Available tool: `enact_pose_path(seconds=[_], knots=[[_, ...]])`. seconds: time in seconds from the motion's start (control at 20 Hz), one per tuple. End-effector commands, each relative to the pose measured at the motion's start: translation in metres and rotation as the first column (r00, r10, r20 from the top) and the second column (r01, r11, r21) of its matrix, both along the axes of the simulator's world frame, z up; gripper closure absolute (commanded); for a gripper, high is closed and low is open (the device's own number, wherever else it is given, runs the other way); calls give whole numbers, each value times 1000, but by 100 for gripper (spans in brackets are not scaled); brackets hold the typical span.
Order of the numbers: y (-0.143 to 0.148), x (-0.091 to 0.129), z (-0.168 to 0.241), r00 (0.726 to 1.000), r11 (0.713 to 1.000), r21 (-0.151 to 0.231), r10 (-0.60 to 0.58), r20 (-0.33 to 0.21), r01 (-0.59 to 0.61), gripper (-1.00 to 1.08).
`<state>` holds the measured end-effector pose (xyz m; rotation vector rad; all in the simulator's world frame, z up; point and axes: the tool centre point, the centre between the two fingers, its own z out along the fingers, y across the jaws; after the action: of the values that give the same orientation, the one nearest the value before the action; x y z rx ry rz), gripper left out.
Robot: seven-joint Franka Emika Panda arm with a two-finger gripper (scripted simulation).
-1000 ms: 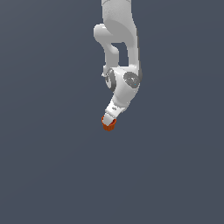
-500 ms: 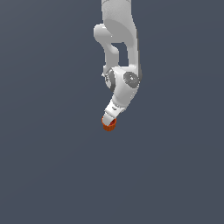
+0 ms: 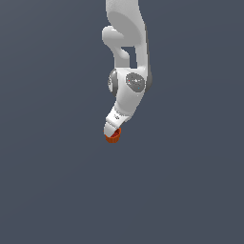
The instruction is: Pick up the object and move it to a goal position.
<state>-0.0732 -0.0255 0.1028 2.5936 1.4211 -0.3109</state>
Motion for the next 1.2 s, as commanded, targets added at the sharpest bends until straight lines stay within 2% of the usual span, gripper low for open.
enact_pose_path(seconds=[0.0, 0.65, 1.15], knots=[[-14, 10, 15, 1000, 1000, 1, 0, 2, 0, 108], [-99, 71, 105, 1000, 1000, 2, 0, 2, 0, 108], [-149, 109, 158, 1000, 1000, 1, 1, 2, -1, 108]])
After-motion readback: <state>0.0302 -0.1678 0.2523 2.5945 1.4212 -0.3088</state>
